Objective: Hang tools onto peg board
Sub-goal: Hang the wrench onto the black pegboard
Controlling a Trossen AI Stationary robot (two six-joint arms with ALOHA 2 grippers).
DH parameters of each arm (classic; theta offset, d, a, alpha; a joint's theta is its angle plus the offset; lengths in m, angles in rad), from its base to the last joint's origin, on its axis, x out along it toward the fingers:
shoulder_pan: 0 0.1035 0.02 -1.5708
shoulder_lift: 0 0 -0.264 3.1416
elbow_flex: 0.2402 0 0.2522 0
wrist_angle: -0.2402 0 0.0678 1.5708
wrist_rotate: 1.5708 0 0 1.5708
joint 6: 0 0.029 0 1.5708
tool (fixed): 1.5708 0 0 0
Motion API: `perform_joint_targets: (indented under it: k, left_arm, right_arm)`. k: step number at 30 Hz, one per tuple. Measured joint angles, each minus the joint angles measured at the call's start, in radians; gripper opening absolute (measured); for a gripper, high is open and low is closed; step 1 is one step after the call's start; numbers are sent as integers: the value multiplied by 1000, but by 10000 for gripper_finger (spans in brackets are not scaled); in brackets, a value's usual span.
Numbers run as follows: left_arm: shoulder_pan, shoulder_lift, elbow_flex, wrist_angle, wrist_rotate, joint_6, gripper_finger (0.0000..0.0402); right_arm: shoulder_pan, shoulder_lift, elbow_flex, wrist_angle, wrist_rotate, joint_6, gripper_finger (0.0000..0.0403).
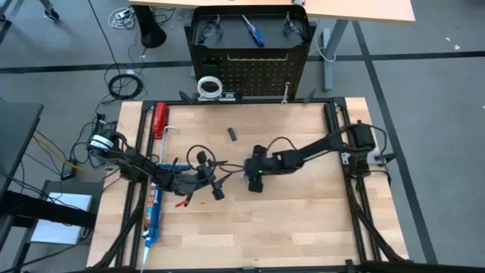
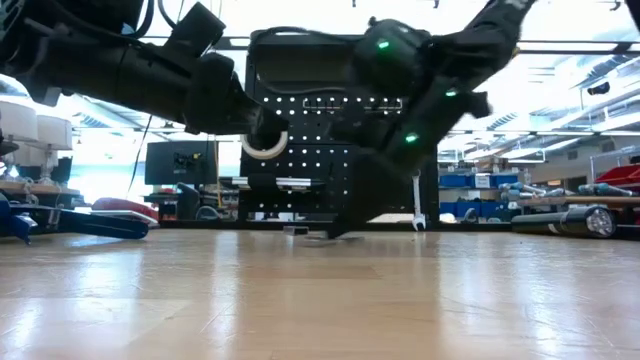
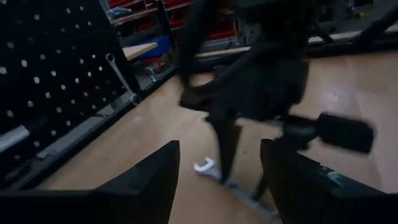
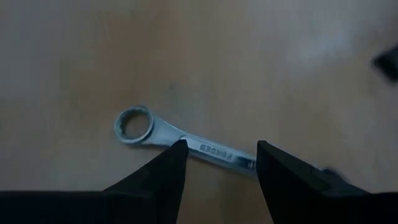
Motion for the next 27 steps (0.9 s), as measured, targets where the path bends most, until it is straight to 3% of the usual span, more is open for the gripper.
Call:
perform_joint_targets:
  k: [5, 10, 17, 21, 27]
  left_arm:
    - [6, 0, 2, -28, -13, -122, 229]
    - [8, 1, 1, -162, -2, -383, 229]
    - [13, 13, 10, -298, 125, -508, 229]
    - [22, 53, 41, -346, 141, -544, 229]
    - [53, 158, 101, -353, 163, -547, 235]
  right_arm:
    - [-39, 41, 131, -99, 0, -156, 197]
    - [-74, -46, 190, -211, -10, -278, 197]
    - [-188, -122, 189, -379, -300, -456, 197]
    - [-223, -107, 188, -460, -331, -527, 197]
    - [-259, -90, 188, -453, -437, -495, 208]
